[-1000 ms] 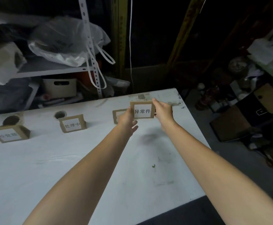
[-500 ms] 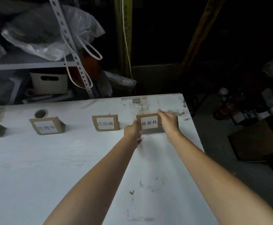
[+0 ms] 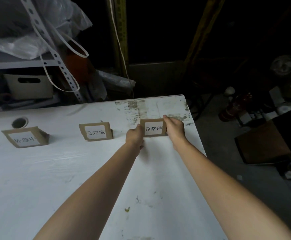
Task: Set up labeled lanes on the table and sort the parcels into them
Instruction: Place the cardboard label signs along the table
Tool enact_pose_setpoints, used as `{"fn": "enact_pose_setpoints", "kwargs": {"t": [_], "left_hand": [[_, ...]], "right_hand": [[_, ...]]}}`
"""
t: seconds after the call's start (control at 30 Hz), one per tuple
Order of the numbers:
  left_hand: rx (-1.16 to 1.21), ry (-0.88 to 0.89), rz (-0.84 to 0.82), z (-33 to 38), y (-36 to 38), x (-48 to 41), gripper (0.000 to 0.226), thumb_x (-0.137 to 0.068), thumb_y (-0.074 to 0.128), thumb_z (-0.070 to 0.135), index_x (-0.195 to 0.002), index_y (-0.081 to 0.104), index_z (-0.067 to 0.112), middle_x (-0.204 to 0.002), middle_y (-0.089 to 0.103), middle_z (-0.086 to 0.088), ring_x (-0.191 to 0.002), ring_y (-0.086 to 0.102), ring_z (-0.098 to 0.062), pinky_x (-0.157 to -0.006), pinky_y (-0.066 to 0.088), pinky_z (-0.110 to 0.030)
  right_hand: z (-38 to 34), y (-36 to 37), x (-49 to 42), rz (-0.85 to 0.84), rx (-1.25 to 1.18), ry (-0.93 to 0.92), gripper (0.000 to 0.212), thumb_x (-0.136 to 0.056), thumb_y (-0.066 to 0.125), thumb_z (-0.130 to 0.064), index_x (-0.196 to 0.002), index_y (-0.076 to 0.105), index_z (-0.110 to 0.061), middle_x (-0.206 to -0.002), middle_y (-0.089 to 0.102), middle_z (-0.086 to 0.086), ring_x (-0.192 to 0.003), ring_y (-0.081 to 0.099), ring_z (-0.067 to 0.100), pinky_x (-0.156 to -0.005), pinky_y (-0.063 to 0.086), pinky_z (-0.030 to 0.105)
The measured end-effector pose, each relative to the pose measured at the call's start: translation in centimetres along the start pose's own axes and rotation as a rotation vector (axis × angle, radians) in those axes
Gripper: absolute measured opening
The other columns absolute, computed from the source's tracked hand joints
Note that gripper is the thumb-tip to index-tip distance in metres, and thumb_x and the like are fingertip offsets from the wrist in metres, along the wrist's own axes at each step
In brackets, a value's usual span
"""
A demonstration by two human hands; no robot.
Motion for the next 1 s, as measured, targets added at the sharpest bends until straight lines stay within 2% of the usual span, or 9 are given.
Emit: {"fn": "enact_pose_setpoints", "kwargs": {"t": [0.07, 0.2, 0.37, 0.47, 0.67, 0.8, 0.87, 0.93, 1.0], "left_hand": [[-0.029, 0.02, -0.009, -0.3, 0.0, -0.2, 0.031, -0.101, 0.041, 0.037, -0.102, 0.059, 0.012, -0.087, 0.057, -0.004, -0.082, 0.054, -0.025, -0.069, 0.045, -0.031], [-0.066, 0.065, -0.013, -0.7, -0.3, -0.5, 0.028, -0.104, 0.04, 0.036, -0.091, 0.055, 0.015, -0.084, 0.058, -0.002, -0.073, 0.052, -0.019, -0.065, 0.043, -0.028], [-0.078, 0.046, -0.027, -0.8, 0.0, -0.5, 0.029, -0.104, 0.038, 0.036, -0.11, 0.055, 0.013, -0.098, 0.061, -0.005, -0.087, 0.055, -0.025, -0.067, 0.044, -0.028], [-0.066, 0.031, -0.028, -0.7, 0.2, -0.5, 0.03, -0.103, 0.038, 0.035, -0.113, 0.056, 0.013, -0.105, 0.062, -0.006, -0.082, 0.054, -0.021, -0.068, 0.045, -0.028], [-0.054, 0.043, -0.024, -0.4, 0.3, -0.6, 0.028, -0.104, 0.038, 0.035, -0.11, 0.055, 0.014, -0.095, 0.061, -0.002, -0.083, 0.054, -0.021, -0.07, 0.045, -0.029], [-0.115, 0.047, -0.013, -0.2, -0.1, -0.4, 0.029, -0.103, 0.04, 0.039, -0.114, 0.052, 0.015, -0.109, 0.06, -0.005, -0.101, 0.057, -0.028, -0.08, 0.046, -0.036], [-0.191, 0.074, 0.001, 0.2, -0.7, -0.2, 0.027, -0.102, 0.042, 0.039, -0.109, 0.052, 0.015, -0.114, 0.061, -0.008, -0.098, 0.057, -0.03, -0.077, 0.044, -0.035], [-0.356, 0.146, 0.01, 1.3, -1.4, 0.3, 0.024, -0.101, 0.043, 0.036, -0.101, 0.053, 0.014, -0.114, 0.063, -0.012, -0.087, 0.054, -0.03, -0.072, 0.044, -0.034], [-0.629, 0.236, 0.021, 3.1, -1.9, 1.6, 0.024, -0.101, 0.044, 0.032, -0.104, 0.054, 0.01, -0.108, 0.062, -0.011, -0.092, 0.054, -0.031, -0.08, 0.047, -0.036]], "right_hand": [[-0.3, -0.2, 0.1, -0.013, 0.039, -0.03, 0.038, -0.092, 0.059, -0.043, -0.085, 0.07, -0.007, -0.086, 0.073, 0.011, -0.084, 0.067, 0.027, -0.074, 0.049, 0.038], [-0.7, -0.5, 0.4, -0.035, 0.114, -0.055, 0.042, -0.093, 0.058, -0.046, -0.091, 0.07, -0.006, -0.092, 0.073, 0.013, -0.094, 0.067, 0.031, -0.087, 0.052, 0.043], [-0.9, -0.6, 0.7, -0.053, 0.142, -0.058, 0.044, -0.093, 0.055, -0.047, -0.086, 0.067, -0.005, -0.091, 0.071, 0.016, -0.093, 0.065, 0.034, -0.077, 0.048, 0.038], [-0.9, -0.6, 1.0, -0.047, 0.141, -0.051, 0.048, -0.086, 0.053, -0.053, -0.081, 0.064, -0.006, -0.088, 0.069, 0.017, -0.092, 0.065, 0.037, -0.076, 0.051, 0.043], [-1.0, -1.0, 1.1, -0.084, 0.184, -0.032, 0.037, -0.099, 0.054, -0.04, -0.074, 0.061, -0.013, -0.073, 0.06, 0.001, -0.082, 0.058, 0.028, -0.073, 0.043, 0.034], [-1.4, -1.1, 0.8, -0.118, 0.242, -0.042, 0.044, -0.1, 0.05, -0.043, -0.101, 0.067, -0.002, -0.101, 0.07, 0.016, -0.098, 0.064, 0.033, -0.088, 0.05, 0.042], [-1.8, -1.2, 0.7, -0.151, 0.326, -0.054, 0.046, -0.099, 0.047, -0.047, -0.103, 0.068, -0.006, -0.101, 0.071, 0.014, -0.1, 0.065, 0.032, -0.09, 0.05, 0.044], [-2.4, -1.3, 0.6, -0.198, 0.447, -0.056, 0.045, -0.098, 0.048, -0.05, -0.109, 0.068, -0.012, -0.106, 0.071, 0.009, -0.103, 0.065, 0.029, -0.092, 0.051, 0.044], [-3.6, -1.6, 0.8, -0.25, 0.555, -0.064, 0.049, -0.098, 0.05, -0.05, -0.12, 0.065, -0.008, -0.119, 0.069, 0.013, -0.111, 0.063, 0.031, -0.097, 0.049, 0.043]]}}
Point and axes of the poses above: each hand's wrist, its own x-axis away from the middle knuckle, its own y-axis out of the palm, z = x × y, the point moved 7 cm from there along -x, towards the middle knuckle
